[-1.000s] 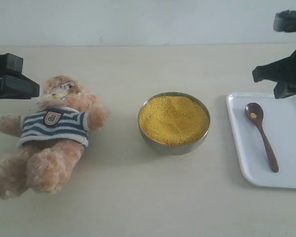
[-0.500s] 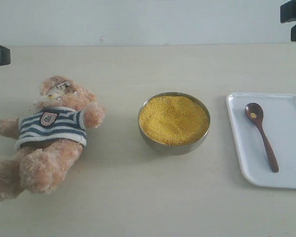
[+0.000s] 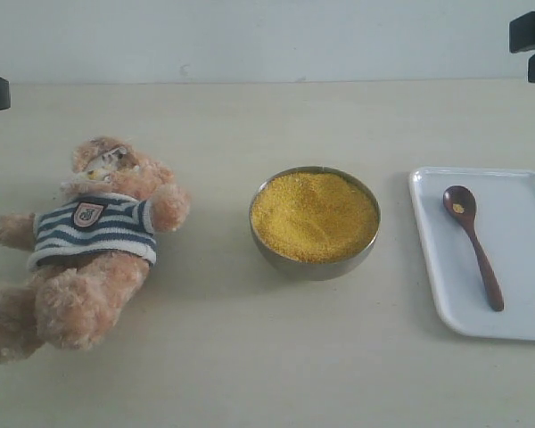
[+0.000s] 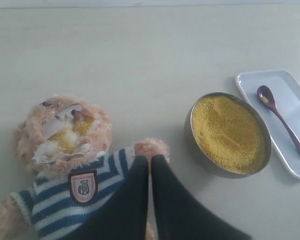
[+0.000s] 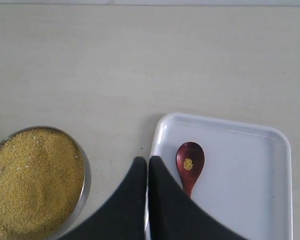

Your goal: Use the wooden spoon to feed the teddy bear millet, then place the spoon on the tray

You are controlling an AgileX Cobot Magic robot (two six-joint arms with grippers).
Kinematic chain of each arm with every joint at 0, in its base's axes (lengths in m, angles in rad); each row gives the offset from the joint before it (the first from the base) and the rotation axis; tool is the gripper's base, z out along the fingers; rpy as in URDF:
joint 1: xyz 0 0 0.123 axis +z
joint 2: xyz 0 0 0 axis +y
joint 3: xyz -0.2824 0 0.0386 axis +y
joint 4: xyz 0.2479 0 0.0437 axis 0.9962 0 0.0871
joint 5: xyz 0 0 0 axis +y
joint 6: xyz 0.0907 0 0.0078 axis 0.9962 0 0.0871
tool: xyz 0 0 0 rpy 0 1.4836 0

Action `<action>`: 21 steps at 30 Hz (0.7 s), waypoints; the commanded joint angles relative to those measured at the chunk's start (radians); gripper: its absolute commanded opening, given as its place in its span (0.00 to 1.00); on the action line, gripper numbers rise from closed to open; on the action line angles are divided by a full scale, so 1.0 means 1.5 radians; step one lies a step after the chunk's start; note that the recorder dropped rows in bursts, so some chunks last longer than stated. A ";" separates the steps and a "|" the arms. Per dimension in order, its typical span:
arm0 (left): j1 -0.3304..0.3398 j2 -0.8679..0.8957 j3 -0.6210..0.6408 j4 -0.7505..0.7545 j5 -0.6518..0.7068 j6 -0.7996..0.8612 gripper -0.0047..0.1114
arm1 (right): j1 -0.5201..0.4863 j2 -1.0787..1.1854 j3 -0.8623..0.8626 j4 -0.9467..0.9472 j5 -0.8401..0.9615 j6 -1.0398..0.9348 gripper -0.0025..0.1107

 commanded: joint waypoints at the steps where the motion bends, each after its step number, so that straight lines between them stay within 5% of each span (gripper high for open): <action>1: 0.000 0.019 -0.002 0.004 -0.003 -0.008 0.07 | -0.001 0.017 0.003 -0.003 0.005 -0.015 0.02; 11: 0.000 0.109 0.005 0.004 0.034 -0.009 0.07 | -0.001 0.173 0.003 -0.015 0.048 -0.053 0.04; 18: 0.000 0.119 0.028 0.004 0.007 -0.009 0.07 | -0.001 0.291 0.003 -0.022 0.044 -0.040 0.46; 21: 0.000 0.119 0.028 0.004 0.007 -0.009 0.07 | -0.001 0.334 0.004 -0.054 0.044 0.013 0.50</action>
